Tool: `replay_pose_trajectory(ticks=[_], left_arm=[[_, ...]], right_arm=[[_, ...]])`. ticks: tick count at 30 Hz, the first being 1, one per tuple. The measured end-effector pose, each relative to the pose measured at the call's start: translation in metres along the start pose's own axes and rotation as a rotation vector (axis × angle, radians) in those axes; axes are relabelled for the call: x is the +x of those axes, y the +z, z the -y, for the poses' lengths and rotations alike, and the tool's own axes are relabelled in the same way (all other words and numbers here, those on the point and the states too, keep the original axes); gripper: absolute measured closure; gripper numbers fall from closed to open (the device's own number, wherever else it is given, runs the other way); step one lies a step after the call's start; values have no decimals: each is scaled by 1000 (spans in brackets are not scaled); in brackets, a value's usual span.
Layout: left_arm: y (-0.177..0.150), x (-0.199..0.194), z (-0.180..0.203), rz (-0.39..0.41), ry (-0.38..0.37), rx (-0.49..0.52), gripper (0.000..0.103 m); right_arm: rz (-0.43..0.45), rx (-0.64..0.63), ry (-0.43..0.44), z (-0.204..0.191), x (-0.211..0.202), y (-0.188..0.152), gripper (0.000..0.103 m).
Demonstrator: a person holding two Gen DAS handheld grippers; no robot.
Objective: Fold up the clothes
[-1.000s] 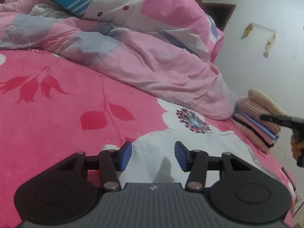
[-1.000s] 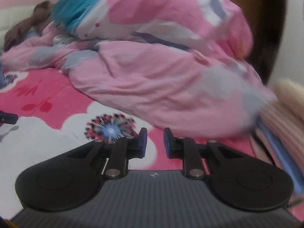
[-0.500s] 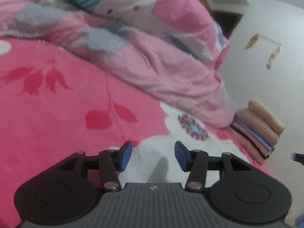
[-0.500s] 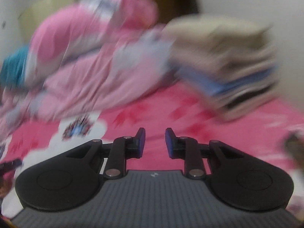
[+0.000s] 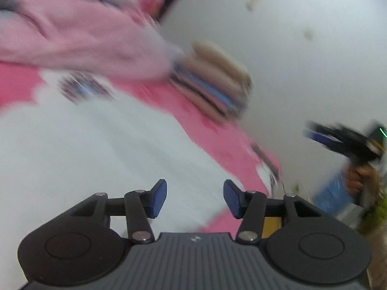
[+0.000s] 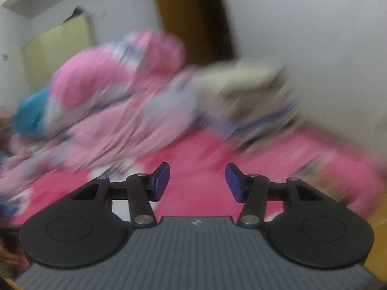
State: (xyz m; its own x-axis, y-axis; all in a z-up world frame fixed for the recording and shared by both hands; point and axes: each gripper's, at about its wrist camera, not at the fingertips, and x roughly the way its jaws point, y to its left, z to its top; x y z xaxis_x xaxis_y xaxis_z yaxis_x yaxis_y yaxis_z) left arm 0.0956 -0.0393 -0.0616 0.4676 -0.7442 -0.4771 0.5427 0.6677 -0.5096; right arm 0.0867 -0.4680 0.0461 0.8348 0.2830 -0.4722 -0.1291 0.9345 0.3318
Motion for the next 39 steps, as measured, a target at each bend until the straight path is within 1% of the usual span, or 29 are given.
replay_pose_trajectory(ticks=[2, 3, 5, 6, 8, 10, 12, 13, 14, 15, 16, 17, 19, 21, 22, 23, 25, 26, 27, 29, 32, 33, 36, 37, 39], left_arm=[[-11, 22, 15, -18, 44, 57, 55], [-15, 29, 19, -32, 62, 77, 55], [-23, 41, 20, -70, 87, 96, 55], [-25, 43, 17, -85, 90, 94, 56], [-29, 45, 12, -93, 93, 91, 60], [-31, 44, 6, -94, 83, 85, 60], [-31, 45, 3, -93, 73, 82, 60], [-30, 46, 2, -94, 69, 90, 60], [-30, 47, 1, -94, 65, 97, 60], [-29, 48, 0, -94, 61, 104, 60], [-28, 48, -1, -93, 57, 108, 60], [-28, 48, -2, -94, 53, 109, 60], [-29, 48, -4, -94, 44, 106, 60], [-30, 46, -4, -94, 40, 105, 59], [-31, 45, -3, -93, 39, 104, 59], [-32, 44, -2, -92, 37, 104, 58], [-32, 43, -1, -89, 37, 107, 57], [-33, 43, -1, -88, 38, 109, 57], [-33, 43, -1, -87, 38, 110, 56], [-32, 43, -1, -85, 36, 106, 54], [-32, 44, -1, -83, 35, 102, 54], [-32, 43, -1, -84, 35, 101, 54], [-32, 43, -1, -87, 36, 89, 54], [-31, 42, -1, -87, 36, 80, 54], [-31, 42, -2, -88, 34, 66, 53]], right_arm=[[-105, 61, 91, -5, 64, -20, 52], [-141, 89, 136, -8, 93, -27, 52], [-180, 137, 217, -10, 144, -35, 52], [-202, 157, 239, -9, 168, -35, 52], [-229, 185, 247, -9, 204, -36, 52], [-256, 204, 243, -9, 234, -36, 53], [-286, 207, 244, -10, 256, -36, 58], [-304, 200, 248, -10, 262, -37, 68], [-322, 193, 252, -11, 269, -39, 84], [-333, 180, 256, -11, 273, -40, 94], [-327, 158, 259, -11, 275, -40, 101], [-312, 135, 262, -13, 277, -39, 103], [-271, 107, 261, -14, 277, -35, 103], [-248, 112, 255, -9, 284, -32, 103], [-240, 107, 237, -7, 287, -32, 102], [-237, 107, 219, -5, 288, -31, 99], [-238, 118, 184, 3, 285, -30, 97], [-233, 106, 179, 4, 276, -30, 91], [-222, 76, 186, 3, 260, -31, 90], [-200, 18, 200, -1, 227, -33, 89], [-167, -70, 220, -6, 178, -36, 89], [-166, -127, 236, -12, 161, -40, 89], [-191, -376, 292, -41, 116, -70, 90], [-194, -416, 294, -45, 106, -78, 90], [-191, -408, 270, -41, 96, -86, 90]])
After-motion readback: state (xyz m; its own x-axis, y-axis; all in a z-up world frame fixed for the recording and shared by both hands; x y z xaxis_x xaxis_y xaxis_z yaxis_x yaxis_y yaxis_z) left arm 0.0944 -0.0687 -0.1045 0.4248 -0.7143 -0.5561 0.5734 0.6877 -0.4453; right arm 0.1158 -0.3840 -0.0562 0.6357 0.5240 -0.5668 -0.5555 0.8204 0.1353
